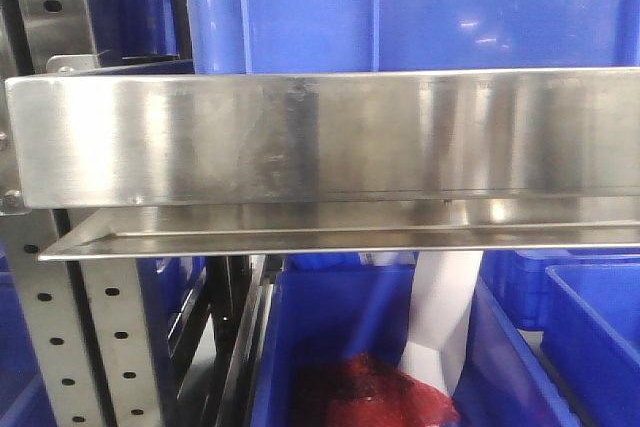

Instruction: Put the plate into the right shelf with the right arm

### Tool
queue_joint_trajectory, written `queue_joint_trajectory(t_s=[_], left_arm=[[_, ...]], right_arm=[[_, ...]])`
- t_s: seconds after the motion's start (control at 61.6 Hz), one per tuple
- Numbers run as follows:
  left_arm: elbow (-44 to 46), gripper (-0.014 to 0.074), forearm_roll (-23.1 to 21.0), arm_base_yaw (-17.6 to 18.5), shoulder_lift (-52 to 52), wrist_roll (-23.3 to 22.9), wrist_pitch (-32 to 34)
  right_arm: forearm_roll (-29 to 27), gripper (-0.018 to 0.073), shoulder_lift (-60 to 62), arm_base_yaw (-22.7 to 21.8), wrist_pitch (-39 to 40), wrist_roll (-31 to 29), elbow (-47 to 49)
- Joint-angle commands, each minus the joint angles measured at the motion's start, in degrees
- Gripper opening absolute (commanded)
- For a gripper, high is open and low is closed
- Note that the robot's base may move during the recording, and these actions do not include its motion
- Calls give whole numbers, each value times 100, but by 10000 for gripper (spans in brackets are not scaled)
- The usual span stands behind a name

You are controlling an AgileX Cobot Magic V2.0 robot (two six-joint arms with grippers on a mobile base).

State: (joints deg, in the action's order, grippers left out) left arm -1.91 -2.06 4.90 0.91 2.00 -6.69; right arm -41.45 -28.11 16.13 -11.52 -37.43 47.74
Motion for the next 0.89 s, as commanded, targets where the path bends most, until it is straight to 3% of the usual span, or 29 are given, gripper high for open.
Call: queue_joint_trajectory(t_s=[0.0,0.324,0.389,0.519,0.697,0.876], left_arm=[[-46,-47,-33,40,37,-19,491],[-46,-47,-33,40,37,-19,491],[-46,-47,-33,40,37,-19,491],[-46,-47,-33,40,37,-19,491],[-46,-47,-33,40,37,-19,491],[-46,-47,-33,40,37,-19,491]], right_arm=[[702,55,313,-236,331,972,-288],[3746,55,1498,-319,457,4223,-2064],[4145,55,1649,-318,567,4539,-2357],[4459,55,1835,-423,799,4558,-2896],[4459,55,2022,-816,1066,4558,-3434],[4459,55,2313,-883,1257,4552,-3927]])
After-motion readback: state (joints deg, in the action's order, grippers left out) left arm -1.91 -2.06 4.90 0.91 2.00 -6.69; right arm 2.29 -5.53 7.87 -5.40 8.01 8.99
